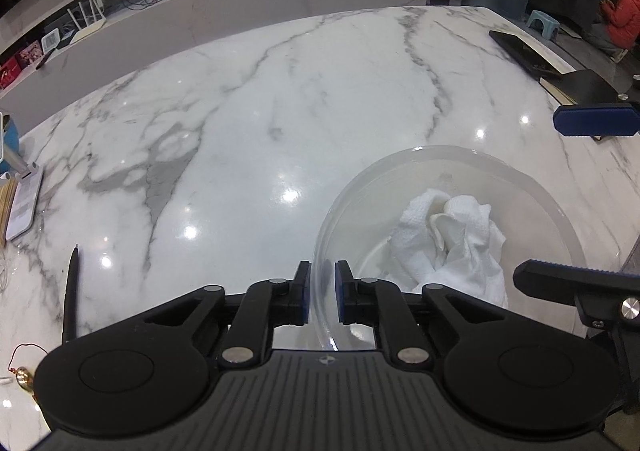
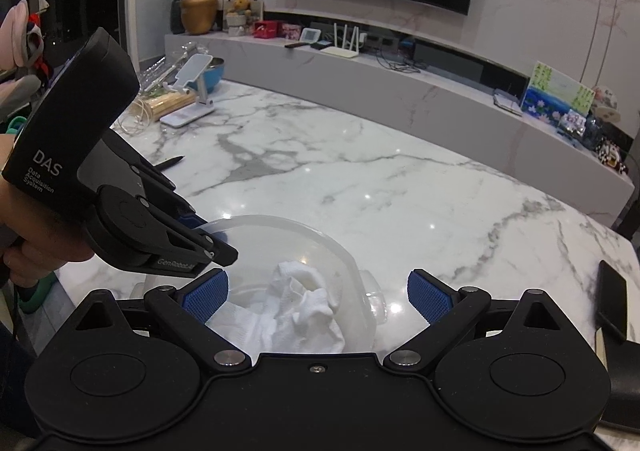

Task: Clean bowl
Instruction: 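Move the left tool to the bowl rim while the right tool approaches the cloth, then grip the bowl rim with the left tool while the right tool grasps the white cloth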

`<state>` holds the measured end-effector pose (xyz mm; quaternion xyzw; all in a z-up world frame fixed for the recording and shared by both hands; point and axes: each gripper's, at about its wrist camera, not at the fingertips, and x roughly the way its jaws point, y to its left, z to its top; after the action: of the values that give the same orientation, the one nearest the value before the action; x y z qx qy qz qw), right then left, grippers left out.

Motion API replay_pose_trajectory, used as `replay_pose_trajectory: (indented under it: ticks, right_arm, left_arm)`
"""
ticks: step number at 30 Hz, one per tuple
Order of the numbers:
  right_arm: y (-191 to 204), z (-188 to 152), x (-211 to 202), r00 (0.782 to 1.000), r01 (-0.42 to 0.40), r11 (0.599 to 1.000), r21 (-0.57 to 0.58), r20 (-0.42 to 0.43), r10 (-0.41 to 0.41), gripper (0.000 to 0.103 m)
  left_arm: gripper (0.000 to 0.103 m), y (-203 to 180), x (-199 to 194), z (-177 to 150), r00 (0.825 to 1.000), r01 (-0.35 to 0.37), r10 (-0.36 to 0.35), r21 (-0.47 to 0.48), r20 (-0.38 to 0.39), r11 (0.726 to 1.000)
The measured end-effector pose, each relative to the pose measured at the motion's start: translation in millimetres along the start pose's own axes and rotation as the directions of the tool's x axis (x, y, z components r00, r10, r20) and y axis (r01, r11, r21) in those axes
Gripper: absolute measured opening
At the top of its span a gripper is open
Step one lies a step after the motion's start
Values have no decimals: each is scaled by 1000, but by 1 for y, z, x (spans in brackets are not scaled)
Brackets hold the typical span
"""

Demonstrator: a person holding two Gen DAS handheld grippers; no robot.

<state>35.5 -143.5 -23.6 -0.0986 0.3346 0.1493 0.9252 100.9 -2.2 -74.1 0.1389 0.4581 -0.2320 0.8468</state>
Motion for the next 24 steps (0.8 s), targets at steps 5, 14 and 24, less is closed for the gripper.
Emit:
replay_pose_trajectory:
  ticks: [5, 14, 24]
  right_arm:
    - [6, -1, 8, 1000, -7, 1000, -23, -17, 7, 97]
    - [26, 3, 21, 998, -9, 988, -156, -60, -1, 95]
    - [34, 10, 58, 974, -73, 954, -292, -225, 5, 95]
  left_arm:
    - [10, -6, 1, 1, 1000, -9, 8, 35, 10, 999]
    - [10, -7, 2, 3, 1000, 3, -3, 41, 12, 999]
    - [9, -5, 3, 3, 1000, 19, -19, 36, 10, 999]
